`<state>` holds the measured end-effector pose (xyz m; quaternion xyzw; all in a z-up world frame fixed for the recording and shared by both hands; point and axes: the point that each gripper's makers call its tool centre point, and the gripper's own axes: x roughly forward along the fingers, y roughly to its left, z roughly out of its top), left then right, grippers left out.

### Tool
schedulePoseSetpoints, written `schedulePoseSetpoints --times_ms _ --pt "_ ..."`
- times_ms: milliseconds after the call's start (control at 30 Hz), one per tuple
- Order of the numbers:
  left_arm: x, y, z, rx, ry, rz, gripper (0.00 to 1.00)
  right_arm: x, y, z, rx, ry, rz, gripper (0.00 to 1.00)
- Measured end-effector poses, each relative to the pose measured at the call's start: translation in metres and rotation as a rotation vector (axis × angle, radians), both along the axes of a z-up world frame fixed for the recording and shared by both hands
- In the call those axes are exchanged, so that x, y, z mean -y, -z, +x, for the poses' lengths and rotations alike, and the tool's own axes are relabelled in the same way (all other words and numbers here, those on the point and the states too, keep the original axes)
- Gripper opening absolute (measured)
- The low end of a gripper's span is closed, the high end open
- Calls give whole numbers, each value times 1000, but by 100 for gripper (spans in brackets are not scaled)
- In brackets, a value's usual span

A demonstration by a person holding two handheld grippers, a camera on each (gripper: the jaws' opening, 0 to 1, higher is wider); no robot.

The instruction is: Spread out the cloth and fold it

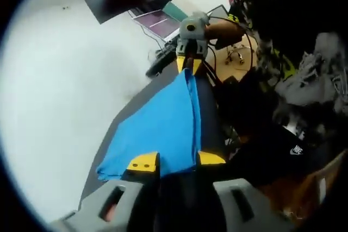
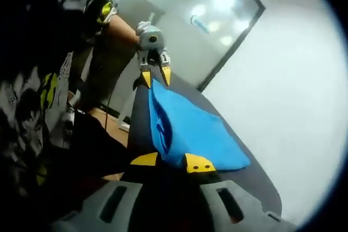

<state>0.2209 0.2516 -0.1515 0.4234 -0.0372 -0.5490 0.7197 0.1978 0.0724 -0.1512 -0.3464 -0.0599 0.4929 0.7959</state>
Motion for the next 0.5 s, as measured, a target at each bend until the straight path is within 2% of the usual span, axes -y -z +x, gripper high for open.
schedulePoseSetpoints --times_ms 67,133,167,200,233,267,300,333,367,433,500 --pt "2 1 3 -14 -3 -1 23 -1 0 2 -9 -4 16 11" --pt "6 5 1 -40 6 14 16 -3 4 2 -29 0 13 3" --pt "6 13 -5 -105 -3 39 6 -4 6 1 -30 5 2 0" --pt "5 18 -10 -191 -43 50 2 -3 4 0 -3 0 -17 0" --pt "5 13 -5 -159 -58 37 2 -2 5 -1 -11 4 -30 0" --pt "2 11 -5 -126 -43 64 1 0 4 -2 -8 4 -37 0" --pt "3 6 -5 -134 -50 60 0 1 3 -2 0 4 -40 0" --pt "3 -1 -1 -177 -93 17 0 2 0 -2 -1 4 -36 0" --pt "6 -10 -1 -193 -108 -26 0 3 -5 -1 -8 5 -16 0" --pt "6 -31 5 -174 -140 -97 0 4 -20 -1 -9 8 36 0" --pt "8 -49 1 -211 -162 -173 0 6 -32 -1 10 26 54 0"
